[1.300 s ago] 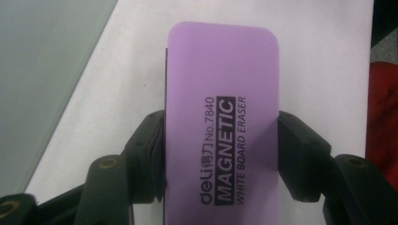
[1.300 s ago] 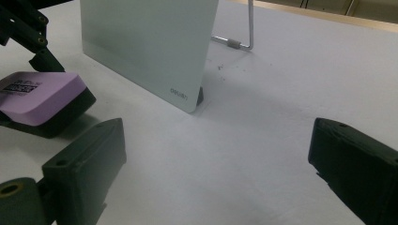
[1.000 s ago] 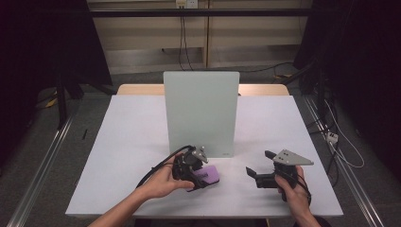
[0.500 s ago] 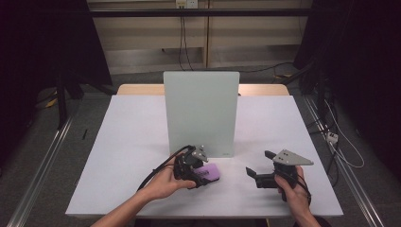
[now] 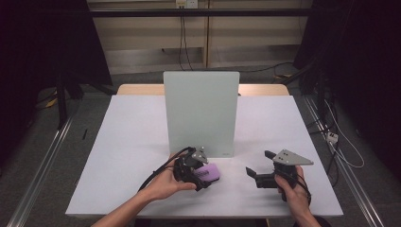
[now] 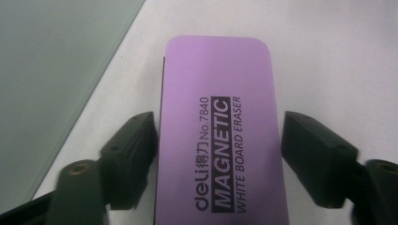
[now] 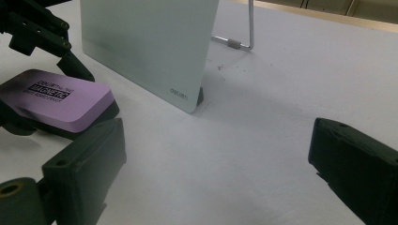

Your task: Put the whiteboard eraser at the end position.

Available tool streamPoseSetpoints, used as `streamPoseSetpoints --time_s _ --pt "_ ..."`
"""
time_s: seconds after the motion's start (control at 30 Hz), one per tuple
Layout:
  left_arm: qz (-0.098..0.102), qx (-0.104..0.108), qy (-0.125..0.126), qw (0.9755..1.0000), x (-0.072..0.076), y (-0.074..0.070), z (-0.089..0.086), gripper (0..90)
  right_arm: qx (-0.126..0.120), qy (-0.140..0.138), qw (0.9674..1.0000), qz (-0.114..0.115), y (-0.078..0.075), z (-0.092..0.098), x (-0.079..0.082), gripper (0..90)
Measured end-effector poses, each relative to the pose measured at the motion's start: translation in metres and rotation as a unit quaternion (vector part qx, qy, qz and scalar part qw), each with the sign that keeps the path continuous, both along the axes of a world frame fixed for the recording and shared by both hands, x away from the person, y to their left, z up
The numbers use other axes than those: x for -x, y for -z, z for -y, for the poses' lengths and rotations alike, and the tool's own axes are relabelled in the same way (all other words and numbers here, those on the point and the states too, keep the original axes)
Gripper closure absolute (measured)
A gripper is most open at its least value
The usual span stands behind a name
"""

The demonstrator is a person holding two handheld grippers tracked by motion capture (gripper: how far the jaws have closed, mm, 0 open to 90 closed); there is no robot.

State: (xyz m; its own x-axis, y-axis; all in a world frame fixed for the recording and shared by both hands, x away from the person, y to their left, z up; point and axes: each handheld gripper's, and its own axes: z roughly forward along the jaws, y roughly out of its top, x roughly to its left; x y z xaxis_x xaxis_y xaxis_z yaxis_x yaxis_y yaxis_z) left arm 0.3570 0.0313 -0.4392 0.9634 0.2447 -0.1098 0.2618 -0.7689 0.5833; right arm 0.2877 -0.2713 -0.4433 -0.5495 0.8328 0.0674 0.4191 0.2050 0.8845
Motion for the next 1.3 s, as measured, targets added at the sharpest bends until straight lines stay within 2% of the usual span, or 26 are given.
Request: streamPoseSetpoints --time_s 0.1,0.27,0.43,0.57,0.67,0.77,0.87,0.97,1.0,1.07,1.13,1.17,1.23,1.3 --pt "0.009 0.011 -0.013 0.9998 0.000 -0.002 -0.004 12.7 0.000 0.000 1.0000 0.000 0.000 0.000 0.000 4.3" --pt "0.017 0.032 -0.036 0.9987 -0.004 -0.010 -0.012 6.7 0.000 0.001 1.0000 0.000 0.000 0.000 0.000 4.3" --pt "0.013 0.054 -0.068 0.9962 -0.008 -0.014 -0.019 6.3 0.000 0.001 1.0000 -0.001 0.000 -0.001 -0.001 4.4" --pt "0.019 0.068 -0.085 0.9939 -0.010 -0.019 -0.024 6.3 0.001 0.001 1.0000 0.000 0.000 -0.001 0.000 4.4" --pt "0.032 0.090 -0.098 0.9906 -0.010 -0.023 -0.029 6.3 0.001 0.001 1.0000 0.001 0.000 0.000 -0.001 4.4" --pt "0.069 0.099 -0.125 0.9848 -0.009 -0.028 -0.035 5.7 0.000 0.001 1.0000 0.000 0.000 0.000 -0.001 4.4" --pt "0.077 0.110 -0.142 0.9807 -0.009 -0.030 -0.043 5.7 0.001 0.002 1.0000 -0.001 0.000 -0.001 -0.001 4.4" --pt "0.092 0.123 -0.162 0.9748 -0.007 -0.031 -0.052 5.8 0.001 0.003 1.0000 -0.001 0.000 -0.001 -0.001 4.4" --pt "0.096 0.125 -0.162 0.9742 -0.007 -0.032 -0.055 5.7 0.000 0.002 1.0000 -0.001 0.000 -0.001 -0.001 4.4" --pt "0.105 0.131 -0.170 0.9709 -0.006 -0.032 -0.061 5.6 0.001 0.003 1.0000 -0.001 0.000 -0.001 -0.001 4.4" --pt "0.102 0.135 -0.182 0.9687 -0.005 -0.033 -0.066 5.6 0.001 0.003 1.0000 0.000 0.000 -0.001 -0.001 4.4" --pt "0.100 0.143 -0.186 0.9668 -0.004 -0.033 -0.069 5.6 0.001 0.003 1.0000 0.000 0.000 -0.001 -0.001 4.4" --pt "0.098 0.143 -0.197 0.9650 -0.002 -0.034 -0.074 5.8 0.000 0.003 1.0000 -0.001 0.000 -0.001 0.000 4.4" --pt "0.107 0.147 -0.205 0.9618 0.001 -0.036 -0.081 5.7 0.000 0.004 1.0000 -0.001 0.000 -0.001 0.000 4.3"
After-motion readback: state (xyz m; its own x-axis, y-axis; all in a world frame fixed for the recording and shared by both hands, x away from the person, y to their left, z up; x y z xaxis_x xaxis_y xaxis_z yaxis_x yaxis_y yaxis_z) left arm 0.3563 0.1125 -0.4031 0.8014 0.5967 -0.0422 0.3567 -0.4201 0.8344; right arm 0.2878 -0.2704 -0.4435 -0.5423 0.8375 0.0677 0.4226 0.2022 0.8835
